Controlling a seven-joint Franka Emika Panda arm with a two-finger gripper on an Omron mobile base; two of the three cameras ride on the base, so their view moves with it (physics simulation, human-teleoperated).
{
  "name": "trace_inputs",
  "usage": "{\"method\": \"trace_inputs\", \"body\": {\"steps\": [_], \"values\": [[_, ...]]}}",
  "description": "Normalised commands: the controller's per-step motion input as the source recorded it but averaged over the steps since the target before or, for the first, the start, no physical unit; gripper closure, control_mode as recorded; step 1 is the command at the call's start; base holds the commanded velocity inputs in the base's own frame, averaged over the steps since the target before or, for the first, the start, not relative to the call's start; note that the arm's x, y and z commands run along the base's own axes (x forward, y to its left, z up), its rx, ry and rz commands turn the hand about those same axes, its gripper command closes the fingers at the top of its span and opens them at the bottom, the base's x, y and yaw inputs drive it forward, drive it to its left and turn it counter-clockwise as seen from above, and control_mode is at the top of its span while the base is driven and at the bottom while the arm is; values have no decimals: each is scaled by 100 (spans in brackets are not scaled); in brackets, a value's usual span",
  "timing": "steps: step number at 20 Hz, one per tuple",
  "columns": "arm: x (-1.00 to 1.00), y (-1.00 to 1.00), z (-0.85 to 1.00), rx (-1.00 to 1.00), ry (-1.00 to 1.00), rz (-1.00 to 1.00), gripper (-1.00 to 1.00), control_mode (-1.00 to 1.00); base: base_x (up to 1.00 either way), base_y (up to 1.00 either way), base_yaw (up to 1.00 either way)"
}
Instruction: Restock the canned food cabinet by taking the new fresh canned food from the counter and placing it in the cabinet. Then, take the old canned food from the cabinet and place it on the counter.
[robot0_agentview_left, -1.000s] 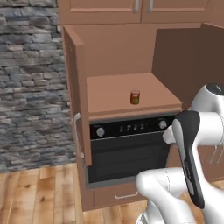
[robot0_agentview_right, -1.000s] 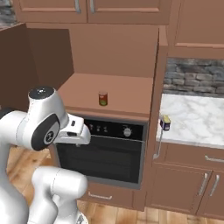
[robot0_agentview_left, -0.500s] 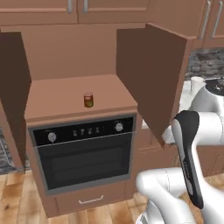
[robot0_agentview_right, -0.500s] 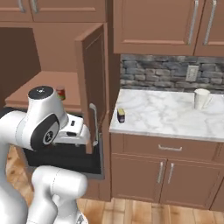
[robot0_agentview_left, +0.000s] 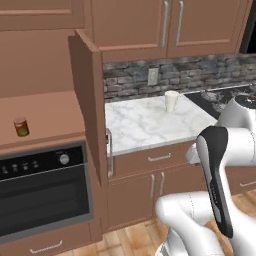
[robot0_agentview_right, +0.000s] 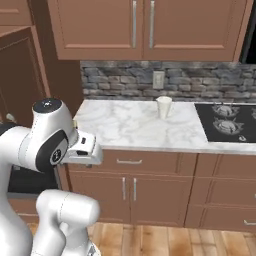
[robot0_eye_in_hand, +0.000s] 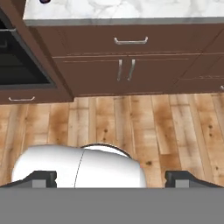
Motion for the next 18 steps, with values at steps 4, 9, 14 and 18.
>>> {"method": "trace_inputs", "body": {"steps": [4,9,14,18], "values": [[0,0,0,0,0,0,-100,100,32,-62,-7],[0,0,0,0,0,0,-100,100,45,-9,3],[0,0,0,0,0,0,-100,100,45,0,12],[0,0,0,0,0,0,-100,100,50,0,14]]}}
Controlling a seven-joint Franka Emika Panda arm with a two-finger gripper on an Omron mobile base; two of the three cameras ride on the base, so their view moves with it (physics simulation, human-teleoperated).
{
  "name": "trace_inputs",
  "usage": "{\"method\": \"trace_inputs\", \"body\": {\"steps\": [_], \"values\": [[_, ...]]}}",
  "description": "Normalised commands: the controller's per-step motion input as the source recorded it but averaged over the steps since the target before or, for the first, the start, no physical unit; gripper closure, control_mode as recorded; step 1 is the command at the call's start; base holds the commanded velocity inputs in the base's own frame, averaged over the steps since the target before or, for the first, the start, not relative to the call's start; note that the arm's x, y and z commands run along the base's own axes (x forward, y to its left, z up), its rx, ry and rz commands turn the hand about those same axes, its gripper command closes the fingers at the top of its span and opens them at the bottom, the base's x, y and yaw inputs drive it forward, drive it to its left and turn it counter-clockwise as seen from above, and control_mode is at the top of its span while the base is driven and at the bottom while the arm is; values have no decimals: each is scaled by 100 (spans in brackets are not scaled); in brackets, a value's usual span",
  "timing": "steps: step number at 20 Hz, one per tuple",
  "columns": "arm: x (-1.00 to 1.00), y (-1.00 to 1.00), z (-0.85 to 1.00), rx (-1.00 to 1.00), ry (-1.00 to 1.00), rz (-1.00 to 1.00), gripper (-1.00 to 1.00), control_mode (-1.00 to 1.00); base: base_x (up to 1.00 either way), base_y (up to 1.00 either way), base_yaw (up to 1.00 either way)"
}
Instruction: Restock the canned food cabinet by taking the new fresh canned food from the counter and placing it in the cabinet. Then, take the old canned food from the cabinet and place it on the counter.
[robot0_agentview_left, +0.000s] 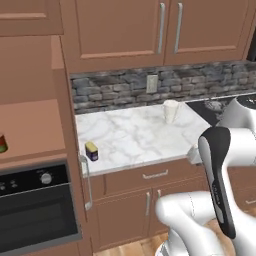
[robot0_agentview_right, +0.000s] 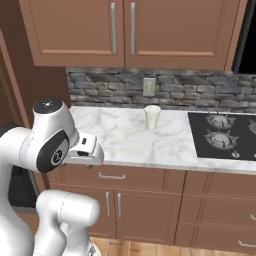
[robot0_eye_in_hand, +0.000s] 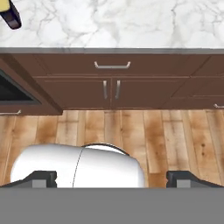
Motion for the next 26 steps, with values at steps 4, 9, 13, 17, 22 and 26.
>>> {"method": "trace_inputs", "body": {"steps": [4,9,13,17,22,26], "values": [[0,0,0,0,0,0,-100,100,56,0,16],[0,0,0,0,0,0,-100,100,49,0,22],[0,0,0,0,0,0,-100,100,31,0,27],[0,0,0,0,0,0,-100,100,25,0,30],[0,0,0,0,0,0,-100,100,19,0,28],[0,0,0,0,0,0,-100,100,21,0,18]]}}
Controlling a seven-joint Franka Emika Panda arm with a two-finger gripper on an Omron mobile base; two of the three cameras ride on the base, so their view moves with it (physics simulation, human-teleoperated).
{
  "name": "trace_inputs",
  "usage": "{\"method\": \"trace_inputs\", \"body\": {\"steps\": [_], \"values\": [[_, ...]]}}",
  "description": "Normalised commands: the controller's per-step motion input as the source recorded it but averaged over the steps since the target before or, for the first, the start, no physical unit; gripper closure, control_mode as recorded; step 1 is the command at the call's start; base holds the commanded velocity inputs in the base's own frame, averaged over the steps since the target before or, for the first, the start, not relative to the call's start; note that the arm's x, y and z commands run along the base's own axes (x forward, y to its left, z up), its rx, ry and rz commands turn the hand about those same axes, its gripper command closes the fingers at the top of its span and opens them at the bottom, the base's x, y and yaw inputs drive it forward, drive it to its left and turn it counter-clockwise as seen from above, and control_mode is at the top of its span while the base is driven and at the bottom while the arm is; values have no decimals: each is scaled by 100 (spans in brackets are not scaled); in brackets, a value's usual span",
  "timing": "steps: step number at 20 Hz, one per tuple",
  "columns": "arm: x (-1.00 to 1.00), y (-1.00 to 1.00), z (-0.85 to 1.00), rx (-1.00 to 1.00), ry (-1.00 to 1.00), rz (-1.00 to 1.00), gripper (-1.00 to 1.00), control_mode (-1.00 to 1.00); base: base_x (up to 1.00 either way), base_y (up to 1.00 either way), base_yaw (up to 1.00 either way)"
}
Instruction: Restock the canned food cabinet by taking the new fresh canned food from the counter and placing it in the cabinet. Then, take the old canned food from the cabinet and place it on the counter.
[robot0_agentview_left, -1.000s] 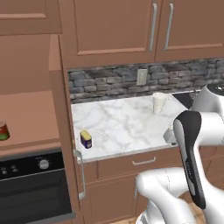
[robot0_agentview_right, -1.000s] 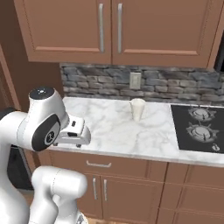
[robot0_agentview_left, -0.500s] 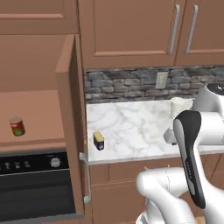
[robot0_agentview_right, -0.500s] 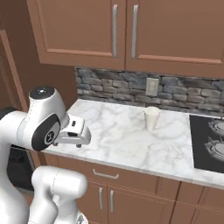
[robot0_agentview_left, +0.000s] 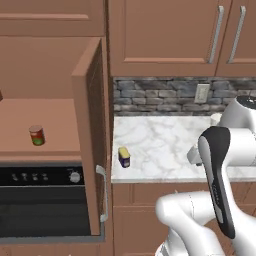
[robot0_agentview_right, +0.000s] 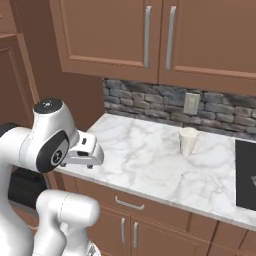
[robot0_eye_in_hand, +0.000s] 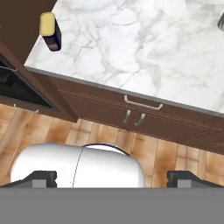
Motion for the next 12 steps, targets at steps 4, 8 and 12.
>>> {"method": "trace_inputs", "body": {"steps": [4,8,12], "values": [[0,0,0,0,0,0,-100,100,24,5,8],[0,0,0,0,0,0,-100,100,23,10,9],[0,0,0,0,0,0,-100,100,40,28,5]]}}
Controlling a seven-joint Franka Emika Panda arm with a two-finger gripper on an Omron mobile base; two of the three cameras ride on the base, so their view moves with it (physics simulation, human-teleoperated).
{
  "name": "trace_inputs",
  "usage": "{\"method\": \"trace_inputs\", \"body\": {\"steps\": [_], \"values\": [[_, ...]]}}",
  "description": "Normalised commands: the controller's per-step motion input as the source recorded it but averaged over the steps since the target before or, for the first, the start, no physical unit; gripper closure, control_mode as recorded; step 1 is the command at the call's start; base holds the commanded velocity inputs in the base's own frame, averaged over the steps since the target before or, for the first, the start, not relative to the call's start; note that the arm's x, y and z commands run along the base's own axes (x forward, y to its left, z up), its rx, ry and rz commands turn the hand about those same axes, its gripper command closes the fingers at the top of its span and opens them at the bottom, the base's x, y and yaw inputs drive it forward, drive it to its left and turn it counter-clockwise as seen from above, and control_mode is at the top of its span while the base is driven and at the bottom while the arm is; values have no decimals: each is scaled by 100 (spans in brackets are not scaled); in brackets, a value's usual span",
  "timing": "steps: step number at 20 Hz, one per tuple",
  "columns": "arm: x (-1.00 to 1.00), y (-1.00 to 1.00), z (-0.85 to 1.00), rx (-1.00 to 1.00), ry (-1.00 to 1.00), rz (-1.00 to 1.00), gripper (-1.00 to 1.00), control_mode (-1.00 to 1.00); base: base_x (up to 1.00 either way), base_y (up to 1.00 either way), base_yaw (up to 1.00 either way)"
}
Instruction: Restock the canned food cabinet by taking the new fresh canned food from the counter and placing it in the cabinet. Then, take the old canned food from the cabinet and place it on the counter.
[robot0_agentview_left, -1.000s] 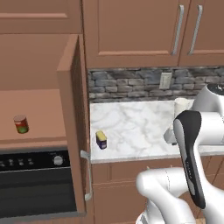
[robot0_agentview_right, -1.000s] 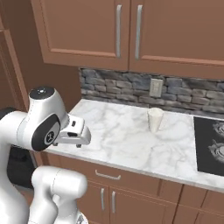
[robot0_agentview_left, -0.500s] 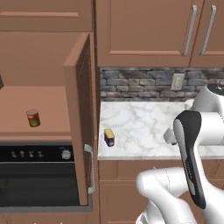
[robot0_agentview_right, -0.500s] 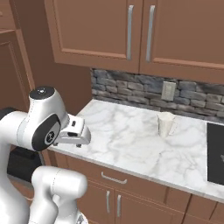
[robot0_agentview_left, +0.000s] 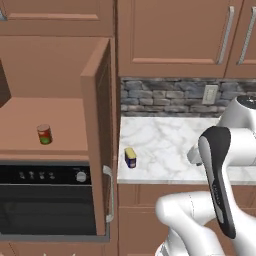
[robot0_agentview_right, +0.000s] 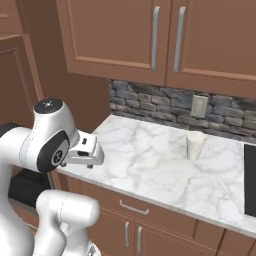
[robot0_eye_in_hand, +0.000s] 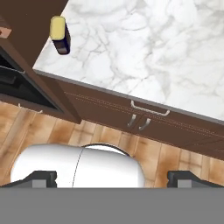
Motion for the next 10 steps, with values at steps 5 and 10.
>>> {"method": "trace_inputs", "body": {"steps": [5,10], "values": [[0,0,0,0,0,0,-100,100,41,34,3],[29,14,0,1,0,3,-100,-100,0,0,0]]}}
